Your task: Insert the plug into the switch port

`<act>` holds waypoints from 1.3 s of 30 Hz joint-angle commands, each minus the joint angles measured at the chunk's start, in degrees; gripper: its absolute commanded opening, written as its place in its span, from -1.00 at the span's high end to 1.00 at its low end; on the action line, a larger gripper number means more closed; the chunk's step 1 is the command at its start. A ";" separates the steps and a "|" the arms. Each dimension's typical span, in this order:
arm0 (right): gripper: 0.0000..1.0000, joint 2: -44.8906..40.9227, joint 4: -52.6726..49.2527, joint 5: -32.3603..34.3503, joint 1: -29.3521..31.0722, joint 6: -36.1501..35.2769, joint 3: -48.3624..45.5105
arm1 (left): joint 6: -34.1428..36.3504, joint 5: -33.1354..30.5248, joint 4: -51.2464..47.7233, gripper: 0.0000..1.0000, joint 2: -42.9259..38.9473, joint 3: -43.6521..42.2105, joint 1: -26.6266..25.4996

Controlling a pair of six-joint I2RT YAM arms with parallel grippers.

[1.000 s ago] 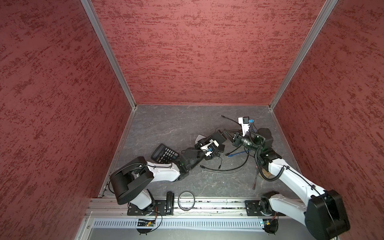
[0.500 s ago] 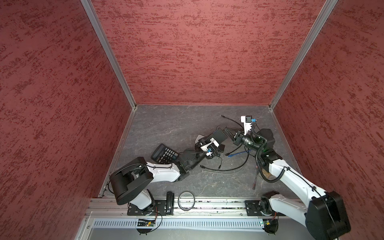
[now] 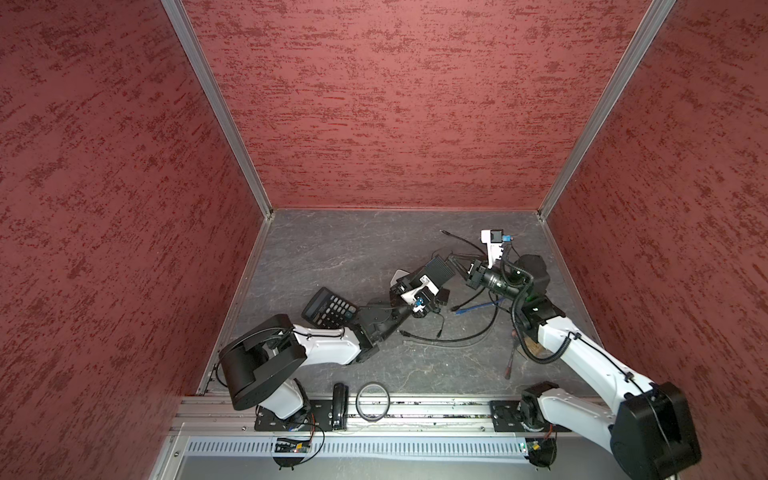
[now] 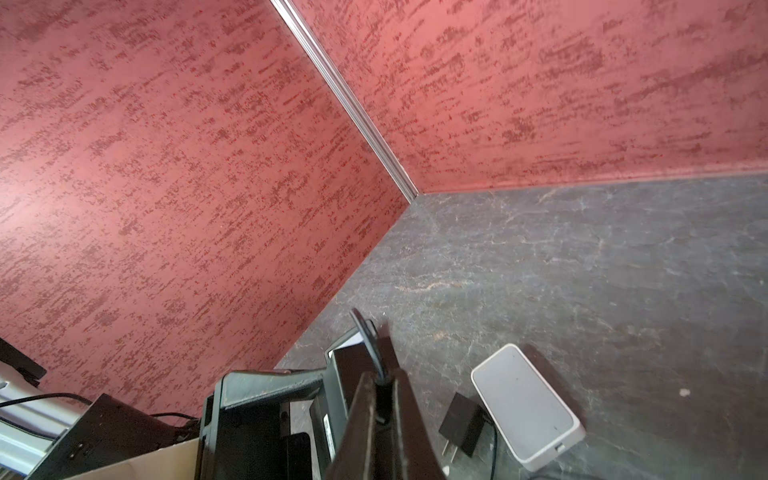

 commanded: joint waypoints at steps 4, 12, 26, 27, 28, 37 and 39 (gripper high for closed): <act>0.91 3.62 -15.01 -10.08 4.96 -3.62 0.21 | 0.28 6.06 9.60 1.00 -2.28 -0.77 -3.36; 0.91 7.43 -14.96 -6.01 7.98 -4.45 -0.11 | -3.13 3.70 5.72 1.00 -1.00 -4.12 -3.39; 0.90 18.03 -4.72 -3.80 11.01 -0.77 -4.47 | -17.45 -3.55 10.24 1.00 7.27 -11.79 -5.72; 0.90 18.93 -3.37 -3.85 11.26 -0.11 -4.91 | -18.01 -4.03 10.58 1.00 8.37 -11.64 -5.92; 0.90 19.86 -1.79 -3.86 11.45 0.63 -5.42 | -18.58 -4.85 11.16 1.00 9.74 -11.57 -6.30; 0.90 26.75 7.44 -3.73 11.56 5.05 -7.97 | -23.11 -8.70 7.29 1.00 14.63 -9.93 -6.77; 0.90 27.13 7.45 -3.51 11.56 4.86 -7.84 | -23.44 -8.66 2.67 1.00 13.95 -8.81 -6.72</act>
